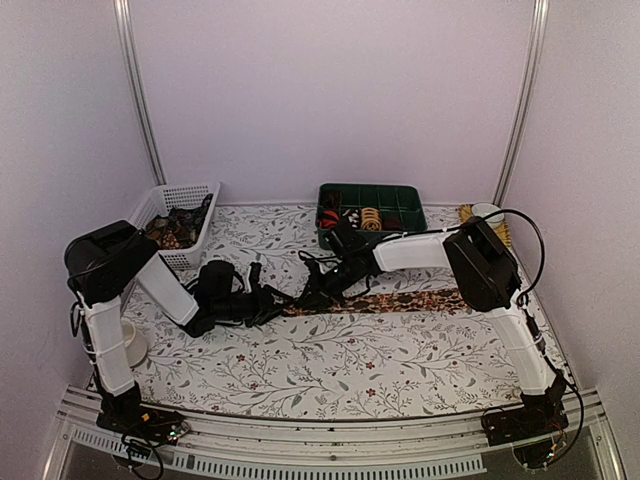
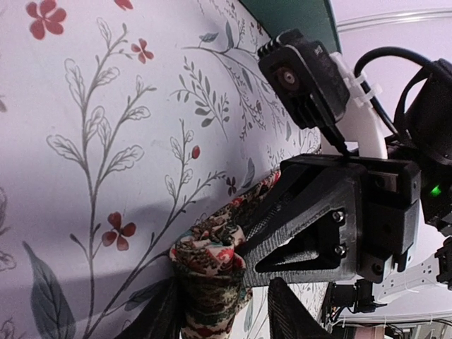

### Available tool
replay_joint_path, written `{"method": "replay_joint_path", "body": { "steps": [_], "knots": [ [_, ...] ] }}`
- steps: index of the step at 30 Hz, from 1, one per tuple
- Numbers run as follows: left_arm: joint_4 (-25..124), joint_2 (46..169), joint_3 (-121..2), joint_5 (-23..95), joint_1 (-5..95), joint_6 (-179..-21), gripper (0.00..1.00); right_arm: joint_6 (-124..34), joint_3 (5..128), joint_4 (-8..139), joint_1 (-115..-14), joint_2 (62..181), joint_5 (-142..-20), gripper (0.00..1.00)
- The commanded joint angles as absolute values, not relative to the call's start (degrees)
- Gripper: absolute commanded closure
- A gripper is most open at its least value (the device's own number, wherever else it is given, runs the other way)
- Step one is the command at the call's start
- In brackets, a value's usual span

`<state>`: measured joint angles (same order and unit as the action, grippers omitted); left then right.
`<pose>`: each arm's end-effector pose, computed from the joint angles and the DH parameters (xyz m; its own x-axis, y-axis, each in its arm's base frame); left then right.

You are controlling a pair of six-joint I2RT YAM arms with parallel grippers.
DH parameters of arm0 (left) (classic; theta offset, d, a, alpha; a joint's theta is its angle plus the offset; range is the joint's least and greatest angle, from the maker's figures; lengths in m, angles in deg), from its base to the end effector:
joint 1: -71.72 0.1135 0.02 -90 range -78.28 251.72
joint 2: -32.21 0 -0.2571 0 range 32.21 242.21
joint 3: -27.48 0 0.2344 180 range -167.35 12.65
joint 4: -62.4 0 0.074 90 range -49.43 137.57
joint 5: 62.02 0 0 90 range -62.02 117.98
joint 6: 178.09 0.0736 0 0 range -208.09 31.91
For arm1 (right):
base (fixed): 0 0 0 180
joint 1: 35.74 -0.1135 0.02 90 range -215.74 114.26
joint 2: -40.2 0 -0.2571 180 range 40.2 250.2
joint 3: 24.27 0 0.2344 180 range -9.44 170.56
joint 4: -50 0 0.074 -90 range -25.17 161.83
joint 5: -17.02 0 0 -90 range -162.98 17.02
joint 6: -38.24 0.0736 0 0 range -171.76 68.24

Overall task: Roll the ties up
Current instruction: Roll the tie at the center of the board.

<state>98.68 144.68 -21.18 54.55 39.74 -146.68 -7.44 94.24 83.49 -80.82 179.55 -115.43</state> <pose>0.2758 -0.2110 0.0761 -0.8957 -0.3406 -0.2857 0.0876 0.4948 -0.8646 0.3242 0.3955 0.0934 -0.9696 -0.2422 -0.0341 -0.1719 0.5753 0.7997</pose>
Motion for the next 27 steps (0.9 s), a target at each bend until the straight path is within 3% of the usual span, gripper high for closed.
{"method": "replay_joint_path", "body": {
  "steps": [1,8,11,15,18,27],
  "knots": [
    [90.27,147.39,-21.06,52.64,39.29,-146.63,0.59,-8.77,95.15,84.96,-81.01,185.02,-114.29,0.93],
    [85.03,147.43,-22.60,50.87,39.18,-145.06,0.67,-8.97,94.76,84.80,-81.05,185.17,-114.19,0.93],
    [82.36,147.75,-23.71,50.26,38.91,-144.13,0.78,-8.75,94.87,84.41,-80.93,185.08,-114.28,0.93],
    [77.88,148.07,-25.69,49.75,38.73,-141.92,1.00,-8.89,94.90,84.56,-80.93,184.64,-113.79,0.89],
    [74.83,147.61,-26.51,48.76,38.72,-140.47,1.00,-9.21,94.89,84.48,-80.75,183.80,-113.35,0.85],
    [56.89,139.12,-32.11,44.32,39.70,-129.17,1.00,-16.51,92.82,86.27,-78.81,170.17,-110.29,0.43]
  ]
}}
